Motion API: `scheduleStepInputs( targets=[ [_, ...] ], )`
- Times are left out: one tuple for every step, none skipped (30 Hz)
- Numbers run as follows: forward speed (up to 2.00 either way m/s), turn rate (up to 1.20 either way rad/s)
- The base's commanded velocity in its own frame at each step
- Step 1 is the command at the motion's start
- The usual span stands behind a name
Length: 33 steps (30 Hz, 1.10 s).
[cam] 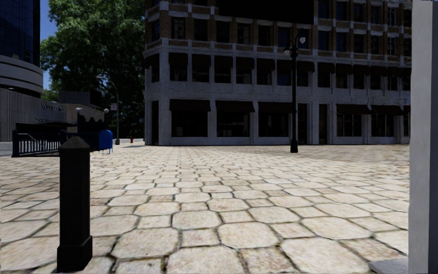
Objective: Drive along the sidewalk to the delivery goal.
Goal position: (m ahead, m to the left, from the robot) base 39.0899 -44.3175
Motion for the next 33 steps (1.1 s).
scheduleStepInputs(
  targets=[
    [2.0,0.0],
    [2.0,0.0],
    [2.0,0.0],
    [2.0,0.0],
    [2.0,0.0],
    [2.0,0.0],
    [2.0,0.0],
    [2.0,0.0],
    [2.0,0.0],
    [2.0,0.0],
    [2.0,0.0],
    [2.0,0.0],
    [2.0,0.0],
    [2.0,0.0],
    [2.0,0.0],
    [2.0,0.0],
    [2.0,0.0],
    [2.0,0.0],
    [2.0,0.0],
    [2.0,0.0],
    [2.0,0.0],
    [2.0,0.0],
    [2.0,0.0],
    [2.0,0.0],
    [2.0,0.0],
    [2.0,0.0],
    [2.0,0.0],
    [2.0,0.0],
    [2.0,-0.13],
    [2.0,-0.2],
    [2.0,-0.22],
    [2.0,-0.22],
    [2.0,-0.25]
  ],
)
